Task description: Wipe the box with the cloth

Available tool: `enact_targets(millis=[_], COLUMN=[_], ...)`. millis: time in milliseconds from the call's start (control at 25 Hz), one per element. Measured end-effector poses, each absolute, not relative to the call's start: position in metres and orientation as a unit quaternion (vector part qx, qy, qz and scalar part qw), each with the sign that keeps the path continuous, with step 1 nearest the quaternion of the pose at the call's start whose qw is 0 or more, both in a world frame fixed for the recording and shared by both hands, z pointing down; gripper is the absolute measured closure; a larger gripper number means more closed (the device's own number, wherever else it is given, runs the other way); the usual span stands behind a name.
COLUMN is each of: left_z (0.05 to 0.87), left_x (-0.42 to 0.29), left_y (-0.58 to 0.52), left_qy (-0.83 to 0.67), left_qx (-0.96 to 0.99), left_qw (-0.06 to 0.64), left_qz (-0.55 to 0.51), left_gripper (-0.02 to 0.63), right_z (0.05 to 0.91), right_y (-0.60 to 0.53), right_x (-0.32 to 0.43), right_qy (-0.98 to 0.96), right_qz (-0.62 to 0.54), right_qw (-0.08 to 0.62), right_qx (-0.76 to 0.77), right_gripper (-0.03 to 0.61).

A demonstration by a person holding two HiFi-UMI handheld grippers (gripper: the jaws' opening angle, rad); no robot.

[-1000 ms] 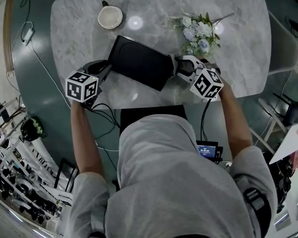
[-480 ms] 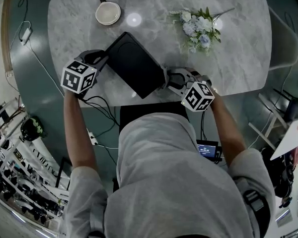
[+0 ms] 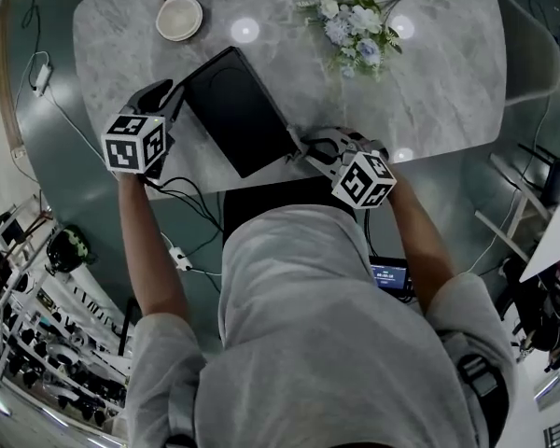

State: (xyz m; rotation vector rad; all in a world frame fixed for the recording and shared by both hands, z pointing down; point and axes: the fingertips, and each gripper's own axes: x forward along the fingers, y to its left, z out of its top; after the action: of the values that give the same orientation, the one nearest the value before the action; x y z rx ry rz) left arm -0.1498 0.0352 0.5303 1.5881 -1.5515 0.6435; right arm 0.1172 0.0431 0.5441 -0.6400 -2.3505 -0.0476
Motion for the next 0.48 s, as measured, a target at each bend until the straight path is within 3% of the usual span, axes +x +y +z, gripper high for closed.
enact_targets(millis=[320,480], left_z=[0.526,0.526], left_x=[-0.088,-0.066], left_y=[0.095,0.090], left_qy=[-0.698,-0.700], left_qx=[0.537,0.545], left_qw=[0.466,0.454], left_qz=[0.081,0.077], left_gripper=[0.544,0.586], right_z=[0.541,0.544], right_y=[0.024,0.028], right_x=[0.113,0.103], right_qy=[-0.918,-0.914], right_qz=[-0.058,-0.096], right_qw=[0.335,0.338], right_qx=[-0.203,-0.206], right_gripper=[0.532,0.533])
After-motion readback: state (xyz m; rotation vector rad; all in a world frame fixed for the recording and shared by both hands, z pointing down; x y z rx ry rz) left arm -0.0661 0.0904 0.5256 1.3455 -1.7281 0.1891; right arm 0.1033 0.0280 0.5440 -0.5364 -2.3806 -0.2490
